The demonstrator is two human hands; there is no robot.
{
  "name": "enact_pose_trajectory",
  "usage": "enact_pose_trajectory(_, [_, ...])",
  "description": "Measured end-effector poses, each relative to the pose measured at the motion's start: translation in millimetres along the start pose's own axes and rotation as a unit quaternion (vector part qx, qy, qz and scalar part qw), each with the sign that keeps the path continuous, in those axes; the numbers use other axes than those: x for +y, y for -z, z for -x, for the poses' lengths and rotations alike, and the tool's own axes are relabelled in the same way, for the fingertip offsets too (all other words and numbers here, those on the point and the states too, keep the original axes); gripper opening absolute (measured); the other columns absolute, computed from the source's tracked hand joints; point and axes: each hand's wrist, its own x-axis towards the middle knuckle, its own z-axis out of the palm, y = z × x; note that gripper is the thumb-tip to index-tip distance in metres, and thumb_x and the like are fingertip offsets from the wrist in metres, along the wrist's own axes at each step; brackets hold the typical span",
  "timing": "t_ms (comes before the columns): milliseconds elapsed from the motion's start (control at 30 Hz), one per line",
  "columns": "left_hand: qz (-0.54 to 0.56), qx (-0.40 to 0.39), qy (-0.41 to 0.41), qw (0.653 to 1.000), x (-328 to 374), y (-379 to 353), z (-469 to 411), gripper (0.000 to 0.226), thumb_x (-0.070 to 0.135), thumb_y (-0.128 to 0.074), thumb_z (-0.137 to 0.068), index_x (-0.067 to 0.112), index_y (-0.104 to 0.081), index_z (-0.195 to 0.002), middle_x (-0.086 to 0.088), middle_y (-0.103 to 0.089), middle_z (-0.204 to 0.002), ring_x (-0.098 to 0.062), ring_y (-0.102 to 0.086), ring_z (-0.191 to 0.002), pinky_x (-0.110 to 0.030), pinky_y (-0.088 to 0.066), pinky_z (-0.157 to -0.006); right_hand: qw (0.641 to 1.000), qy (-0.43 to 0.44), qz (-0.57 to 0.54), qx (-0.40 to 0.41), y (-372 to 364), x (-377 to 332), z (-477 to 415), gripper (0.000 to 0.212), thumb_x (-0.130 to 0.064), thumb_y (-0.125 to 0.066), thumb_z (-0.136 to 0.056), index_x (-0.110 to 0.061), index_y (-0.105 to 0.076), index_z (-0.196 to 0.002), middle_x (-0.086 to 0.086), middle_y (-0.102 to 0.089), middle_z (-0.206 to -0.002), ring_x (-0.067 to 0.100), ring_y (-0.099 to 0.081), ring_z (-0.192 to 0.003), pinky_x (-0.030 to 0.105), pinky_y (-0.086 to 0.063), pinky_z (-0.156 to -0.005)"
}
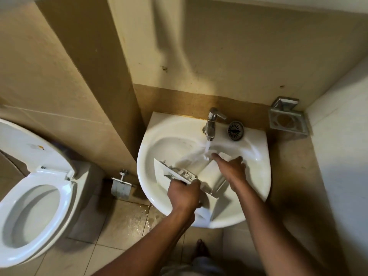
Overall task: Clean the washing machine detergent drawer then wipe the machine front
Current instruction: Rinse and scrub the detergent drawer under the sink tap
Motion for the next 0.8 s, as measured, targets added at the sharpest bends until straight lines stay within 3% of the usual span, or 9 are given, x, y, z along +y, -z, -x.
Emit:
enact_pose_trajectory(67, [0.022, 0.007, 0.011, 1.000, -6, -8, -1, 0.005, 0.007, -0.067, -0.081, 0.010, -0.068, -0.076, -0.014, -0.073, -0.077, -0.032, -0.071, -0.068, -0.057, -0.060, -0.057, 0.984, -0.071, -0.148, -0.074, -12, 23, 19, 0.134, -0.075, -0.084, -0.036, -0.010, -0.039, -0.143, 0.017, -0.064, -0.126, 0.033, -0.068, -0.104, 0.045, -0.059, -0.081])
enact_pose_trajectory(133, [0.029, 0.006, 0.014, 0.999, -13, -14, -2, 0.002, 0.012, -0.068, -0.080, 0.013, -0.070, -0.080, -0.008, -0.075, -0.079, -0.028, -0.073, -0.072, -0.053, -0.062, -0.065, 0.949, -0.106, -0.241, -0.176, -22, 36, 25, 0.116, -0.063, -0.092, -0.034, -0.012, -0.055, -0.131, 0.012, -0.075, -0.098, 0.028, -0.074, -0.078, 0.037, -0.058, -0.061])
enact_pose_trajectory(267, [0.008, -0.058, 0.003, 0.998, -10, -20, 1, 0.020, 0.026, -0.071, -0.078, 0.016, -0.069, -0.095, -0.005, -0.075, -0.088, -0.027, -0.073, -0.086, -0.048, -0.063, -0.073, 0.904, -0.115, -0.262, -0.317, -12, 33, 19, 0.068, -0.048, -0.086, -0.063, -0.005, -0.072, -0.114, 0.015, -0.073, -0.090, 0.030, -0.069, -0.068, 0.034, -0.056, -0.065])
enact_pose_trajectory(367, [-0.070, -0.141, -0.013, 0.987, 9, -1, 11, 0.026, 0.038, -0.069, -0.089, 0.012, -0.073, -0.084, -0.010, -0.075, -0.082, -0.028, -0.073, -0.076, -0.043, -0.064, -0.069, 0.877, -0.131, -0.266, -0.377, 9, 34, 1, 0.046, -0.044, -0.075, -0.079, -0.004, -0.073, -0.101, 0.013, -0.072, -0.079, 0.027, -0.067, -0.064, 0.033, -0.055, -0.073])
enact_pose_trajectory(467, [-0.107, -0.022, -0.169, 0.980, 27, 38, 8, 0.052, 0.044, -0.057, -0.096, 0.006, -0.073, -0.064, -0.009, -0.070, -0.056, -0.028, -0.066, -0.050, -0.039, -0.058, -0.060, 0.885, -0.122, -0.218, -0.393, 28, 36, -15, 0.063, -0.044, -0.080, -0.074, -0.003, -0.070, -0.120, 0.017, -0.071, -0.101, 0.030, -0.068, -0.083, 0.037, -0.050, -0.094])
enact_pose_trajectory(567, [-0.056, 0.142, -0.224, 0.963, 31, 66, -36, 0.049, 0.042, -0.056, -0.094, 0.004, -0.066, -0.064, -0.008, -0.066, -0.056, -0.021, -0.059, -0.053, -0.037, -0.052, -0.061, 0.876, -0.115, -0.198, -0.425, 43, 21, -25, 0.048, -0.039, -0.075, -0.079, -0.002, -0.073, -0.109, 0.018, -0.074, -0.094, 0.029, -0.072, -0.078, 0.035, -0.057, -0.080])
enact_pose_trajectory(633, [-0.060, 0.089, -0.148, 0.983, 26, 69, -73, 0.044, 0.047, -0.061, -0.091, 0.006, -0.060, -0.074, -0.014, -0.065, -0.077, -0.022, -0.058, -0.069, -0.038, -0.050, -0.071, 0.873, -0.107, -0.171, -0.444, 49, 12, -36, 0.045, -0.035, -0.077, -0.077, -0.003, -0.072, -0.108, 0.017, -0.074, -0.092, 0.030, -0.072, -0.077, 0.035, -0.058, -0.077])
enact_pose_trajectory(700, [-0.053, -0.075, 0.005, 0.996, 22, 61, -94, 0.030, 0.044, -0.066, -0.091, 0.015, -0.063, -0.099, -0.016, -0.062, -0.114, -0.029, -0.064, -0.100, -0.044, -0.054, -0.088, 0.866, -0.103, -0.148, -0.466, 54, 5, -43, 0.050, -0.030, -0.087, -0.067, -0.004, -0.074, -0.107, 0.019, -0.074, -0.097, 0.032, -0.072, -0.081, 0.038, -0.056, -0.083])
enact_pose_trajectory(800, [0.093, -0.228, 0.182, 0.952, 5, 32, -95, 0.042, 0.036, -0.072, -0.087, 0.011, -0.058, -0.117, -0.018, -0.060, -0.122, -0.036, -0.064, -0.107, -0.052, -0.058, -0.086, 0.858, -0.061, -0.090, -0.502, 57, 1, -63, 0.051, -0.021, -0.091, -0.062, -0.012, -0.076, -0.110, 0.017, -0.072, -0.109, 0.031, -0.072, -0.091, 0.045, -0.054, -0.091])
